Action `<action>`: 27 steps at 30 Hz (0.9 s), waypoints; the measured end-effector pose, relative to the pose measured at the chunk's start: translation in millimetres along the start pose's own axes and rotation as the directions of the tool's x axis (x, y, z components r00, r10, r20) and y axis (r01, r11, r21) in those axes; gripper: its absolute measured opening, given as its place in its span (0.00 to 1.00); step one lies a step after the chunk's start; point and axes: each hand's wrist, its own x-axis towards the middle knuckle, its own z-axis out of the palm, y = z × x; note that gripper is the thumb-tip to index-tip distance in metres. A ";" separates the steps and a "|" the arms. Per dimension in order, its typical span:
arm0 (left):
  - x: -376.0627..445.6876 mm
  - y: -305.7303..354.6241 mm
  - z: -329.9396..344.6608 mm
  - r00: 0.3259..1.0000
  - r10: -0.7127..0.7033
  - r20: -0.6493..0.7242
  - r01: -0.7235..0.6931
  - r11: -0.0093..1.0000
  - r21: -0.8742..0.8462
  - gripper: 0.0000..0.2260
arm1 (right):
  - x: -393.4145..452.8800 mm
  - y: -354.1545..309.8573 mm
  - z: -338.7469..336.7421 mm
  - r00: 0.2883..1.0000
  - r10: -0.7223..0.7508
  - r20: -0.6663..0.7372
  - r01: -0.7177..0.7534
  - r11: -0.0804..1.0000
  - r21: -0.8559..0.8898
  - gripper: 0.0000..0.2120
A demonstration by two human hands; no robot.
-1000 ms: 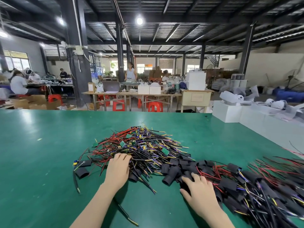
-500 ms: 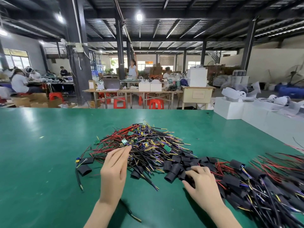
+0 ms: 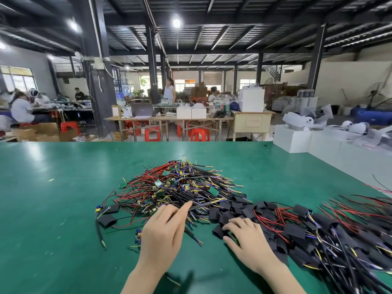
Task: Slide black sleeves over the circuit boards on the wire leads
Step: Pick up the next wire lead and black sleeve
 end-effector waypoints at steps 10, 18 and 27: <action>-7.4 6.6 3.9 0.965 -0.018 0.263 0.036 0.997 -0.064 0.11 | 5.7 -5.8 2.8 0.997 0.013 -0.071 0.007 0.965 0.264 0.21; -14.7 2.9 5.8 0.932 -0.072 0.356 0.107 0.991 -0.080 0.13 | 7.4 -0.3 3.6 0.997 -0.020 -0.076 0.024 0.998 0.056 0.21; -24.9 -4.7 20.8 0.836 -0.410 0.366 0.498 0.847 -0.189 0.08 | 7.4 1.8 -5.9 0.994 0.096 -0.044 -0.082 0.967 0.243 0.09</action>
